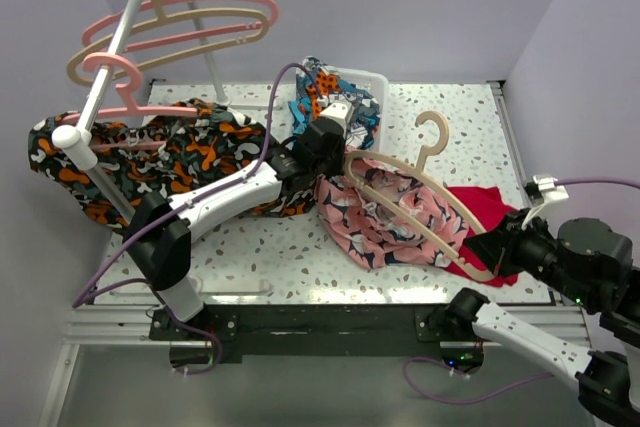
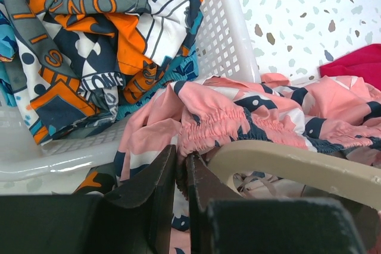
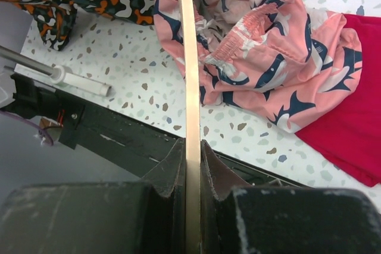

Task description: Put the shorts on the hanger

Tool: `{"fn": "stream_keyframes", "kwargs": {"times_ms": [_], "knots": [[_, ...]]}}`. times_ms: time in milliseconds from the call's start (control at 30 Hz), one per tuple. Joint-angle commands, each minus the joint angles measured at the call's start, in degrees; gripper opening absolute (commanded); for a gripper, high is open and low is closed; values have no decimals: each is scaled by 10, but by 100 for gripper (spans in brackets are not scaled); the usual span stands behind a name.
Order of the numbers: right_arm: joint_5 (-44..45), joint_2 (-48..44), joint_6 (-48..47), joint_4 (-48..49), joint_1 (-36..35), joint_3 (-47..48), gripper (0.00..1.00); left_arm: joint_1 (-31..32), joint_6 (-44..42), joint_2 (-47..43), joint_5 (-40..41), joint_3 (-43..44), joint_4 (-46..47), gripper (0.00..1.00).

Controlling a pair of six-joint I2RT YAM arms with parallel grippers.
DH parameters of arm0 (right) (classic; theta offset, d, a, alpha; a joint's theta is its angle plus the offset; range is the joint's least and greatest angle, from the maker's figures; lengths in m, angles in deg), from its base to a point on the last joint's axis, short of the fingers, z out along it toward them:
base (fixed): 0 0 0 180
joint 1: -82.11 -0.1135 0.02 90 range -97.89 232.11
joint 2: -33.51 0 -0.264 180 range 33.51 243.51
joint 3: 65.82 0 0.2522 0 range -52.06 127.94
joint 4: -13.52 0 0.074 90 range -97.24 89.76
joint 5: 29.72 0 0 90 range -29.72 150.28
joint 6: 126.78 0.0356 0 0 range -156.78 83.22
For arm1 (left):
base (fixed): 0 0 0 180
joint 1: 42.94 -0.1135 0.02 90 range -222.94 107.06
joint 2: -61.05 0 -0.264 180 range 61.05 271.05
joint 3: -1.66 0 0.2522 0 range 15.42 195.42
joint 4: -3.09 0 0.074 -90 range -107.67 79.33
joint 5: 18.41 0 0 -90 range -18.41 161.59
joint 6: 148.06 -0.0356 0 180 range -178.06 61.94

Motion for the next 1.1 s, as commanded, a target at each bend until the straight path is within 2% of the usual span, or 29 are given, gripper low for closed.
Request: {"fn": "stream_keyframes", "kwargs": {"times_ms": [0, 367, 500, 633, 833, 933, 1067], "knots": [[29, 8, -16, -111, 1, -1, 0, -7, -30, -16, 4, 19, 14, 18], [-11, 19, -61, -44, 1, -54, 0, 9, -124, -56, -64, 4, 55, 21], [-64, -12, -77, 39, 2, -76, 0, 27, -155, -73, -93, -9, 73, 22], [-107, -41, -90, 103, 1, -112, 0, 45, -176, -91, -90, -19, 83, 23], [-83, -61, -87, 152, 2, -172, 0, 47, -162, -107, -73, -24, 56, 21], [-68, -70, -86, 166, 1, -199, 0, 49, -123, -136, -62, -51, 43, 21], [-59, -84, -85, 175, 1, -221, 0, 50, -93, -193, -88, -131, 56, 36]]}}
